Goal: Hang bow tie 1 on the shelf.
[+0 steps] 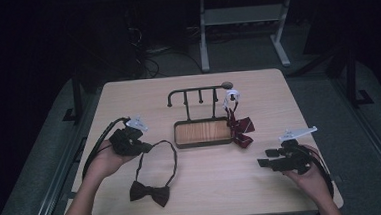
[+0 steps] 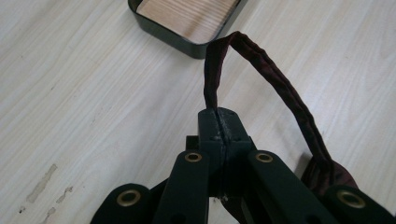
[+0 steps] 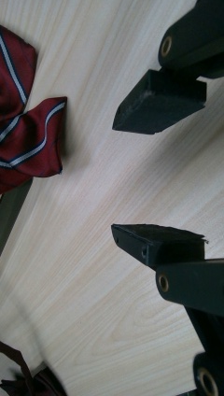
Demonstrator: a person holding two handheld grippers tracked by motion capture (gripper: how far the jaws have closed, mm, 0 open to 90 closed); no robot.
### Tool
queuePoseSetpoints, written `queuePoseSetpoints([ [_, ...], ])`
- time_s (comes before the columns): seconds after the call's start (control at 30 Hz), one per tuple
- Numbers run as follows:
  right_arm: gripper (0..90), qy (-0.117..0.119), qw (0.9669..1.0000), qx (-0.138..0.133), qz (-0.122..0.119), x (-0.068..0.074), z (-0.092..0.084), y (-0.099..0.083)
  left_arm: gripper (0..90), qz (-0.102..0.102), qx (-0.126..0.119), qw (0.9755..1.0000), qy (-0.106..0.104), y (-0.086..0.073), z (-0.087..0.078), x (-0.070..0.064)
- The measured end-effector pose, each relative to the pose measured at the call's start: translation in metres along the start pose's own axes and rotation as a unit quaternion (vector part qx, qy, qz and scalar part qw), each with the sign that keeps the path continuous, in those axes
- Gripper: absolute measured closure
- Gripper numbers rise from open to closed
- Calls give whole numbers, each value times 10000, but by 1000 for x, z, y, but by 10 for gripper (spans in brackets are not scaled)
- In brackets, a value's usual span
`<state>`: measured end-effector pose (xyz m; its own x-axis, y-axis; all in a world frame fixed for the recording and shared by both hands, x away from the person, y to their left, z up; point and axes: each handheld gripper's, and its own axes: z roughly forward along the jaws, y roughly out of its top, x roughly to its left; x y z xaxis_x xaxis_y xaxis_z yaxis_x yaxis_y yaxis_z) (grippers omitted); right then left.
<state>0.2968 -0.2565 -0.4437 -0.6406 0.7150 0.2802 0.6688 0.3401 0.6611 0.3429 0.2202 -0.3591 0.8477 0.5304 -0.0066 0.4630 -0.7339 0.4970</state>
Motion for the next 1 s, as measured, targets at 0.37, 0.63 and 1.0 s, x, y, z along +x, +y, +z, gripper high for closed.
queuePoseSetpoints([
  [0.37, 427, -8, 10000, -29, 18, -2, -1, -1, 896, 192, -52, 9998, -54, 9, -15, -7],
  [0.63, 427, -32, 9999, -105, 6, -4, -3, -2, 896, 249, -83, 9995, -164, 13, -25, -9],
  [1.0, 427, -46, 9999, -114, 55, -4, -5, -3, 896, 370, -123, 9991, -175, 19, -39, -13],
])
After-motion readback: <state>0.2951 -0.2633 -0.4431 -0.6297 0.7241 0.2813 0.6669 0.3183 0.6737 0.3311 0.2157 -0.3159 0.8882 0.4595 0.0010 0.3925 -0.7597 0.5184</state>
